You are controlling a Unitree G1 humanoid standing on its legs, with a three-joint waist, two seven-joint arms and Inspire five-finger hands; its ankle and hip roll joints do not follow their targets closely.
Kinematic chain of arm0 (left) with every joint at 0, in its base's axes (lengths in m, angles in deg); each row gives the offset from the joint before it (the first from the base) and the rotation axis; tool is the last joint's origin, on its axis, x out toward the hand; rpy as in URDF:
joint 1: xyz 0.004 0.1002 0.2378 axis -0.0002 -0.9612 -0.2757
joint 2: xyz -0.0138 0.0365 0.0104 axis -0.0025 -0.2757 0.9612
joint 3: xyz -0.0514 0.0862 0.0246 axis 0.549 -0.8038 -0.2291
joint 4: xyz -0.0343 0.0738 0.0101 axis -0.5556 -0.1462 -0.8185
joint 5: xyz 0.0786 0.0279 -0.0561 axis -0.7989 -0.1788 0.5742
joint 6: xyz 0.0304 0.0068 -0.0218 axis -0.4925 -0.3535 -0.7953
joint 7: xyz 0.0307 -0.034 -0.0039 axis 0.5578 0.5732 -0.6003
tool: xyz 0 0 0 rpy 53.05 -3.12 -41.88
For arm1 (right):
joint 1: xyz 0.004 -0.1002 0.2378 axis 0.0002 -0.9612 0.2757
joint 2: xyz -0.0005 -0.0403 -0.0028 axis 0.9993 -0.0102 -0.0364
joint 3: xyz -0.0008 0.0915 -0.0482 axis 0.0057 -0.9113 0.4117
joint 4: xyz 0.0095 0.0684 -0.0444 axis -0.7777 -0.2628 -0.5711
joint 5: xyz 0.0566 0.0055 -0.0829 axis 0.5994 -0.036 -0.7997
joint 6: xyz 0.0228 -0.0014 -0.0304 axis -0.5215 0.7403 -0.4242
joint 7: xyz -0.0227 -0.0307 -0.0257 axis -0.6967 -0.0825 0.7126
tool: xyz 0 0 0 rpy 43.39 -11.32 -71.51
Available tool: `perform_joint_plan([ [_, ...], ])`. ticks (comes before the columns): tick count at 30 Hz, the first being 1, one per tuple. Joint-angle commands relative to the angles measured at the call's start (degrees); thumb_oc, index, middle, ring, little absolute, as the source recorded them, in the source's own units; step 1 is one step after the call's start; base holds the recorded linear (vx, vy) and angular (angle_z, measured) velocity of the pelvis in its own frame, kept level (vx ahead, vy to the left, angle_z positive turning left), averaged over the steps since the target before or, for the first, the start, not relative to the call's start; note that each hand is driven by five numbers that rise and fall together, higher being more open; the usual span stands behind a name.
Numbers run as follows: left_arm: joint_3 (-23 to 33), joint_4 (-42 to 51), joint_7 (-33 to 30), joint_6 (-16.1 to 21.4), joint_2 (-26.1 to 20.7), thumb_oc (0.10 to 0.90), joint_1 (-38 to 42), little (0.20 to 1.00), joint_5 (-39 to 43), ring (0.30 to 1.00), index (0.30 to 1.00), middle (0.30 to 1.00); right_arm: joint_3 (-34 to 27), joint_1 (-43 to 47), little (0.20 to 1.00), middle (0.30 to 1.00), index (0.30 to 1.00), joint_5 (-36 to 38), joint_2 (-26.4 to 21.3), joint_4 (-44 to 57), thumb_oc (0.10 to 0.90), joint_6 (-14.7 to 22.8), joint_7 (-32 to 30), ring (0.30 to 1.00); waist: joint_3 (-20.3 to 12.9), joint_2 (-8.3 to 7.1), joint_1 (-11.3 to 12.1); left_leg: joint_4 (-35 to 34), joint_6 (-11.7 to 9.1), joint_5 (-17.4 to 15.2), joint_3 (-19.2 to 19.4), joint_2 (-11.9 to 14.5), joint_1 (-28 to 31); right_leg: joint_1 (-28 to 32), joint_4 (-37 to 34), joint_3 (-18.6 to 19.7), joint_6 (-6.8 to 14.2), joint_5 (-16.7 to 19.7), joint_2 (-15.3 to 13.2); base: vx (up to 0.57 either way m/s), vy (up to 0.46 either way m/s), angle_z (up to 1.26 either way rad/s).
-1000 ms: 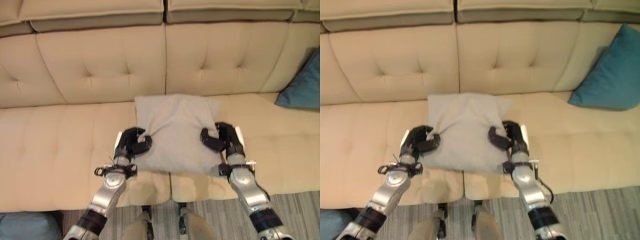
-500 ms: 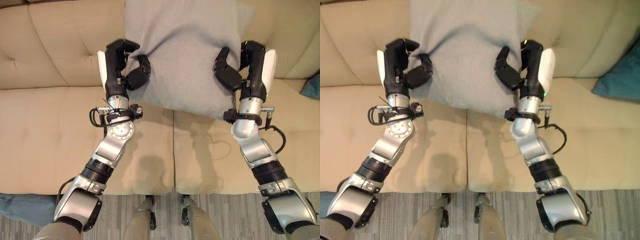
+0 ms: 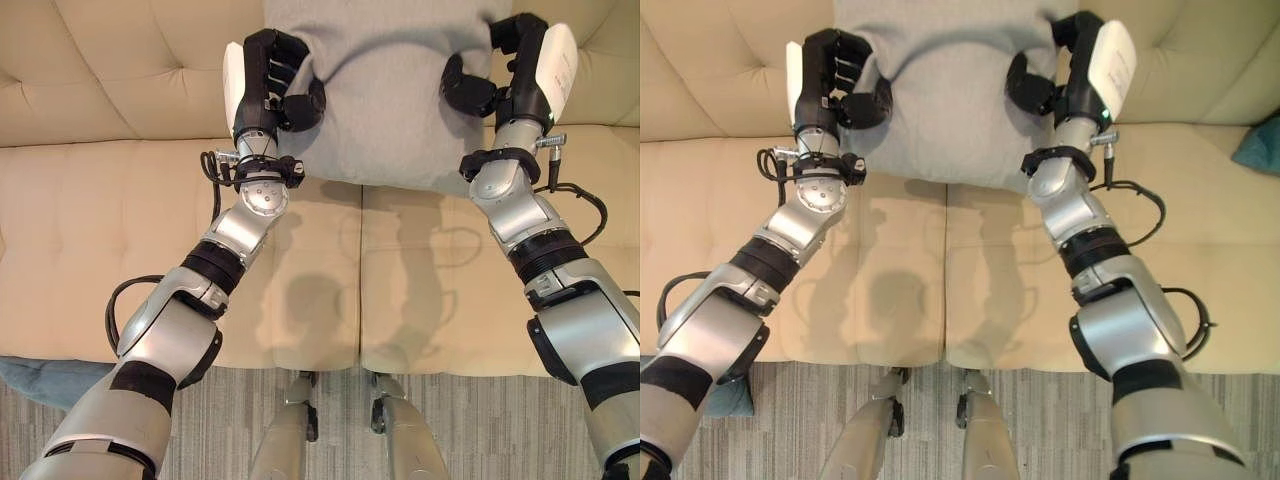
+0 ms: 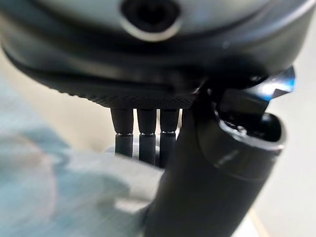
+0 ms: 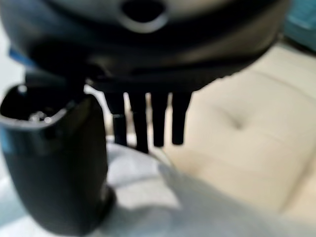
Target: Pick up all the scattered cushions and arrange them neatly on the sofa.
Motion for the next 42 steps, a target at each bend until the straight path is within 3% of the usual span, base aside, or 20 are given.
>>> perform_joint_plan([
  [1,1.9,3.0,1.3,5.8,-2.0,0.8,7.0,0.9,0.9,0.9,0.9,0.9,-0.1,8.6,0.9,0.9,0.9,2.1,-1.5,3.3,0.8,3.7,1.2,0.9,-1.4,-2.75,-0.8,-2.1,-1.0,-5.0,-0.3,-1.2,2.4,-0.5,4.4,1.9,1.7,-8.1,0.3,0.0,0.0,0.0],
  [11,3.1,6.1,6.0,4.2,1.9,0.8,-10.4,0.9,-1.9,0.9,0.9,0.9,-6.0,-5.1,0.9,0.9,0.9,3.7,-2.6,2.9,0.8,3.6,5.9,0.9,0.9,-2.77,-1.5,-2.1,-1.2,-5.0,0.5,-0.9,3.1,0.1,3.9,2.1,1.5,-7.6,0.4,-0.04,0.004,0.01],
  [23,12.6,14.5,7.8,4.9,-3.8,0.8,-22.5,0.9,0.6,0.9,0.9,0.9,-13.6,-22.2,0.9,0.9,0.9,2.8,-7.5,14.0,0.8,4.0,10.3,0.9,-0.7,-3.48,-1.8,-2.1,-1.0,-5.8,1.6,-0.8,6.7,4.6,2.2,2.7,1.1,-7.4,0.9,-0.02,0.004,-0.01],
  [24,15.4,19.7,9.5,5.2,-5.1,0.8,-29.4,0.9,-0.3,0.9,0.9,0.9,-16.8,-31.3,0.9,0.9,0.9,0.6,-8.2,18.4,0.8,4.4,12.4,0.9,-1.6,-3.66,-1.9,-2.1,-0.9,-6.2,1.9,-0.8,8.7,7.3,1.2,2.8,1.1,-7.3,1.0,0.0,0.0,0.0],
  [29,19.8,25.3,15.1,5.0,-3.9,0.8,-46.6,0.9,-1.5,0.9,0.9,0.9,-20.7,-48.0,0.9,0.9,0.9,-5.0,-6.3,23.5,0.8,5.3,17.2,0.9,-4.0,-4.49,-2.0,-2.1,-0.4,-6.7,1.9,-0.8,11.8,12.2,-1.3,2.6,1.2,-6.8,1.5,0.01,-0.017,0.04],
  [33,22.9,21.8,19.8,3.3,-1.0,0.8,-59.8,0.9,-1.1,0.9,0.9,0.9,-21.2,-57.2,0.9,0.9,0.9,-13.4,-4.0,20.4,0.8,4.7,19.7,0.9,-6.0,-5.11,-1.6,-2.1,0.2,-6.9,1.8,-0.7,14.3,16.1,-2.8,2.2,1.5,-6.7,1.8,0.0,-0.031,-0.01],
  [36,23.3,14.0,22.2,1.6,-0.7,0.8,-66.4,0.9,-6.3,0.9,0.9,0.9,-20.6,-62.3,0.9,0.9,0.9,-16.8,-0.9,15.0,0.8,5.0,20.9,0.9,-7.3,-5.37,-1.2,-2.1,0.4,-7.6,1.9,-0.5,17.0,19.0,-3.2,1.9,1.7,-7.1,1.8,0.01,-0.008,-0.01],
  [42,24.6,0.6,23.1,0.0,1.8,0.8,-71.4,0.9,-10.7,0.9,0.9,0.9,-18.3,-66.6,0.9,0.9,0.9,-18.6,4.2,5.4,0.8,5.5,22.7,0.9,-9.5,-5.35,-0.6,-2.1,0.6,-8.2,1.7,-0.3,20.3,22.7,-3.5,1.6,1.7,-7.9,1.9,0.01,-0.01,0.0],
])
